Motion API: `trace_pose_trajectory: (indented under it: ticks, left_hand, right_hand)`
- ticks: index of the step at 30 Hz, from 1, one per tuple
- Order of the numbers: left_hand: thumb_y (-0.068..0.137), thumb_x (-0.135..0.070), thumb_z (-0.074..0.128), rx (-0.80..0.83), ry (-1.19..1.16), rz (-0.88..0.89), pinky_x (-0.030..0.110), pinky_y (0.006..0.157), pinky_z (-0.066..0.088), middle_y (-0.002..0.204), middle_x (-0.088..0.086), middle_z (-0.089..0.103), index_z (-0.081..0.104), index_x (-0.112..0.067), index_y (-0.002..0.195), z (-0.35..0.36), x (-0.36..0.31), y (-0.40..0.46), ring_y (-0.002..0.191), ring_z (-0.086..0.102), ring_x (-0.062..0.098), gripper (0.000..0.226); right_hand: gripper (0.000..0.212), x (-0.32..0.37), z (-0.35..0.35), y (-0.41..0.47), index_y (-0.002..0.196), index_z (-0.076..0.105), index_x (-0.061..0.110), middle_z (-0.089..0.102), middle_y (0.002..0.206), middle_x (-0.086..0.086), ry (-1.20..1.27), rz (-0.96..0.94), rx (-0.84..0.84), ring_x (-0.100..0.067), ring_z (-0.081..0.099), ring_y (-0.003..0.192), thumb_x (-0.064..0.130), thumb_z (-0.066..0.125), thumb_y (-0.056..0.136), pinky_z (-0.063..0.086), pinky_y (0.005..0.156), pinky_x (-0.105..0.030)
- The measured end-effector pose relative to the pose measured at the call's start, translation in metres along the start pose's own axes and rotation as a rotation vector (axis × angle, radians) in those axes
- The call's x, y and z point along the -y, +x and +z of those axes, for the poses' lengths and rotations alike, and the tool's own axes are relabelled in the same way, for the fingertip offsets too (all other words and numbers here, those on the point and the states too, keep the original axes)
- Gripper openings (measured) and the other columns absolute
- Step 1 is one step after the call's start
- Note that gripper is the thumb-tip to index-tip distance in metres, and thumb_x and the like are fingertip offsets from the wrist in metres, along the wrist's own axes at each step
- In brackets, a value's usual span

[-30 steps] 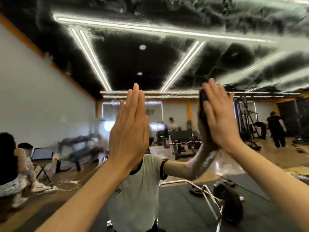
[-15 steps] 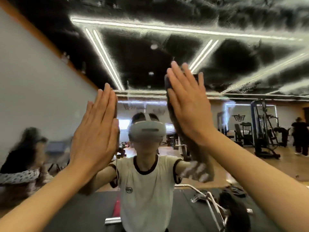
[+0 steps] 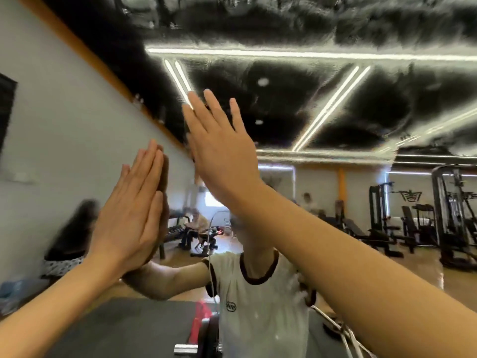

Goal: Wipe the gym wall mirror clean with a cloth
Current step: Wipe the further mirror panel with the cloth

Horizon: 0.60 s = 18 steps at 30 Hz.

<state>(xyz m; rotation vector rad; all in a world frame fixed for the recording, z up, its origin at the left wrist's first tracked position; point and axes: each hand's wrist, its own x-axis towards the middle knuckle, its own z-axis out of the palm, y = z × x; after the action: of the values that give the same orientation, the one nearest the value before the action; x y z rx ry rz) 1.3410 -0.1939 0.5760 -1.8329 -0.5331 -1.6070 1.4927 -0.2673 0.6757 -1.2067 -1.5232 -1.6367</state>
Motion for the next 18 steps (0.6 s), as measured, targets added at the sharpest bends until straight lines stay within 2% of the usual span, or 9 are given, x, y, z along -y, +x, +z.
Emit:
trace_pose_trajectory:
  ticks: [2, 5, 7, 9, 11, 15, 18]
  left_hand:
    - [0.105, -0.024, 0.025, 0.005, -0.014, 0.007, 0.025, 0.125, -0.002, 0.17, -0.001, 0.006, 0.013, -0.013, 0.161, 0.001, 0.002, 0.0, 0.156, 0.003, 0.009, 0.059]
    - [0.106, -0.028, 0.021, 0.031, -0.022, -0.011, 0.025, 0.125, -0.004, 0.17, 0.0, 0.004, 0.009, -0.015, 0.162, -0.001, 0.001, 0.0, 0.156, 0.002, 0.012, 0.059]
    - [0.106, -0.029, 0.022, 0.053, 0.013, -0.014, 0.024, 0.124, -0.006, 0.17, 0.0, 0.003, 0.01, -0.011, 0.162, -0.003, -0.003, 0.002, 0.156, -0.001, 0.01, 0.06]
    - [0.105, -0.029, 0.023, 0.087, 0.057, 0.014, 0.024, 0.124, -0.007, 0.17, 0.004, 0.005, 0.012, -0.008, 0.161, -0.005, -0.008, 0.004, 0.156, -0.002, 0.01, 0.061]
    - [0.104, -0.028, 0.023, 0.104, 0.076, 0.037, 0.024, 0.124, -0.007, 0.17, 0.006, 0.006, 0.013, -0.006, 0.161, -0.006, -0.011, 0.008, 0.156, -0.003, 0.01, 0.062]
    - [0.105, -0.025, 0.025, 0.007, 0.015, -0.06, 0.024, 0.124, -0.009, 0.169, 0.003, 0.0, 0.012, -0.006, 0.161, -0.007, -0.027, 0.027, 0.155, -0.007, 0.007, 0.06]
    - [0.106, -0.027, 0.022, -0.023, -0.042, -0.083, 0.022, 0.123, -0.011, 0.168, 0.0, -0.003, 0.007, -0.008, 0.161, 0.001, -0.037, 0.037, 0.154, -0.009, 0.005, 0.06]
  right_hand:
    - [0.049, -0.04, -0.008, -0.017, 0.157, 0.029, 0.012, 0.023, 0.166, -0.006, 0.048, 0.063, -0.061, -0.025, 0.014, 0.155, 0.025, 0.033, 0.11, 0.003, 0.124, -0.048]
    - [0.047, -0.111, -0.032, -0.053, 0.154, 0.036, 0.009, 0.029, 0.163, -0.01, 0.109, 0.272, -0.113, -0.028, 0.019, 0.153, 0.018, 0.035, 0.108, 0.007, 0.123, -0.053]
    - [0.048, -0.143, -0.046, -0.074, 0.154, 0.036, 0.008, 0.029, 0.163, -0.01, 0.129, 0.433, -0.122, -0.028, 0.017, 0.153, 0.02, 0.031, 0.108, 0.002, 0.123, -0.052]
    - [0.05, -0.139, -0.049, -0.073, 0.155, 0.034, 0.007, 0.026, 0.164, -0.009, 0.148, 0.532, -0.147, -0.028, 0.013, 0.154, 0.023, 0.028, 0.108, -0.004, 0.123, -0.05]
    - [0.05, -0.105, -0.039, -0.049, 0.157, 0.029, 0.009, 0.021, 0.166, -0.008, 0.133, 0.507, -0.162, -0.026, 0.008, 0.155, 0.023, 0.026, 0.11, -0.008, 0.122, -0.047]
    - [0.053, -0.008, -0.005, 0.013, 0.159, 0.022, 0.011, 0.015, 0.168, -0.007, 0.033, 0.235, -0.091, -0.025, 0.006, 0.156, 0.027, 0.031, 0.109, -0.004, 0.123, -0.05]
    - [0.053, -0.002, 0.002, 0.024, 0.158, 0.025, 0.011, 0.019, 0.167, -0.008, 0.006, 0.148, -0.087, -0.026, 0.011, 0.155, 0.023, 0.037, 0.108, 0.001, 0.123, -0.049]
